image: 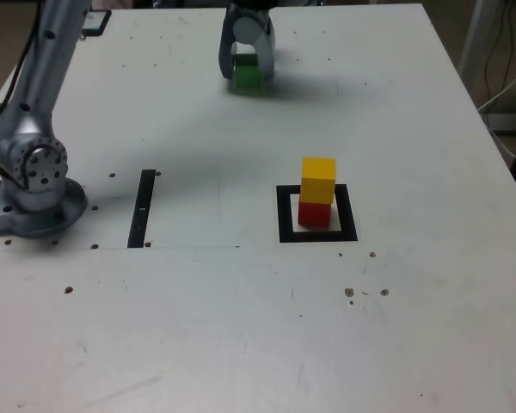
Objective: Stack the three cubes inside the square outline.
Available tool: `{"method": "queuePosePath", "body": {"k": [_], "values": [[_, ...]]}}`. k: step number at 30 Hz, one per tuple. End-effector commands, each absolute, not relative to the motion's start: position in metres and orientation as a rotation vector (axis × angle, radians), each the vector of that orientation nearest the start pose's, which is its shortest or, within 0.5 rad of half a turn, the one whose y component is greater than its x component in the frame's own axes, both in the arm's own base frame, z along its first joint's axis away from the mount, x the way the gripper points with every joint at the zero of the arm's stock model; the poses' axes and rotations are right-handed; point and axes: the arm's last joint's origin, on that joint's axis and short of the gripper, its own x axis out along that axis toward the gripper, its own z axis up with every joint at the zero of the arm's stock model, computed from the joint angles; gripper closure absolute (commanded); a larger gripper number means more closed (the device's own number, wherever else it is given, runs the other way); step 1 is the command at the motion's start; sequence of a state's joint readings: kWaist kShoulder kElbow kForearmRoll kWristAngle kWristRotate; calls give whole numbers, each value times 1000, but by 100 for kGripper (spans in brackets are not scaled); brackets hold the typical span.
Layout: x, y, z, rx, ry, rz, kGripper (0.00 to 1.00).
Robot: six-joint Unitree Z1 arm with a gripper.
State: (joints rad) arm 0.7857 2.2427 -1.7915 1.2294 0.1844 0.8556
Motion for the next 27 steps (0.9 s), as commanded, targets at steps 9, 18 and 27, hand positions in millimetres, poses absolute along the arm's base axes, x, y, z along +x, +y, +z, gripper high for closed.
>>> {"method": "queuePosePath", "body": {"k": [9,18,27], "values": [[309,284,258,172,1735,-22,90],[324,195,324,184,1683,-18,90],[323,55,348,95,1648,4,90]]}}
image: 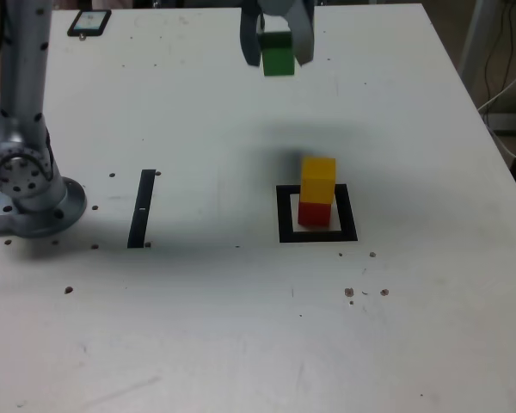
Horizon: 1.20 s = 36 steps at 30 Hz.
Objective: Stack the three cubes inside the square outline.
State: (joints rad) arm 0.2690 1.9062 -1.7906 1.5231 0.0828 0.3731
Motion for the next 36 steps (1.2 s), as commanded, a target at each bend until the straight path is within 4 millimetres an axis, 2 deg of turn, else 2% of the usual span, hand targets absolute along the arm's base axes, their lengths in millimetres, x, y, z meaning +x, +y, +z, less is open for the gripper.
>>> {"method": "queuePosePath", "body": {"k": [1,5,9,14,19,26,36], "values": [[323,44,349,89,1642,4,90],[324,4,349,92,1633,-12,90],[333,-25,337,99,1672,-42,90],[345,-43,321,108,1710,-51,90],[351,-46,315,108,1713,-49,89],[354,-45,317,112,1694,-38,89],[357,-27,317,89,1698,-41,87]]}}
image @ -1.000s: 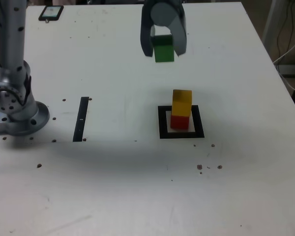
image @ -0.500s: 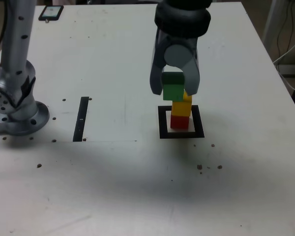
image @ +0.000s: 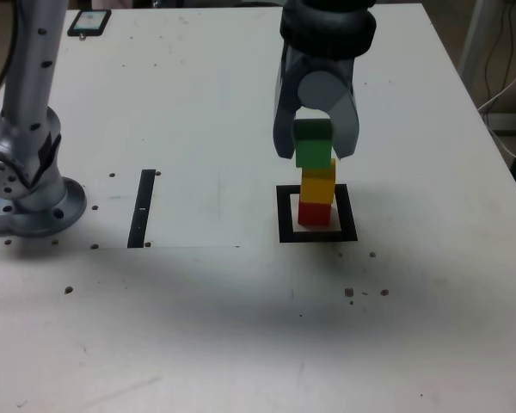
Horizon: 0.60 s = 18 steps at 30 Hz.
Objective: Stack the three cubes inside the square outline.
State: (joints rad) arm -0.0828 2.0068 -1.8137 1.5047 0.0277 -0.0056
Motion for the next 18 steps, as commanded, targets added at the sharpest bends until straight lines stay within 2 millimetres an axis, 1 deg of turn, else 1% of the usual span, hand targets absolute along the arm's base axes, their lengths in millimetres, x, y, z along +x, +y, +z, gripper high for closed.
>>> {"method": "queuePosePath", "body": {"k": [1,8,13,18], "values": [[357,-27,317,88,1699,-44,87],[355,-28,314,86,1709,-60,84],[353,-28,310,102,1726,-69,78],[357,-29,306,111,1714,-82,73]]}}
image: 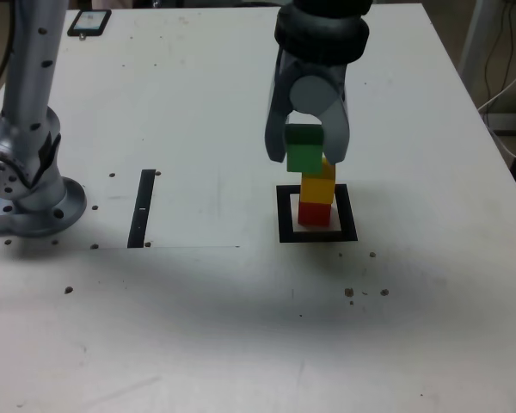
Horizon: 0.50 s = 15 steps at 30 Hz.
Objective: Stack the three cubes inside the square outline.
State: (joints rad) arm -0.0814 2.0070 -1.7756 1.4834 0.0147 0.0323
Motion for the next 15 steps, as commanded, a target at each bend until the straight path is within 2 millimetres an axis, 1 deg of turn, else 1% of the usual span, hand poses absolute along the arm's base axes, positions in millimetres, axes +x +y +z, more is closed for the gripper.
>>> {"method": "queuePosePath", "body": {"k": [1,9,15], "values": [[358,-30,306,113,1709,-86,73],[364,-30,303,126,1690,-96,72],[364,-29,299,138,1704,-99,65]]}}
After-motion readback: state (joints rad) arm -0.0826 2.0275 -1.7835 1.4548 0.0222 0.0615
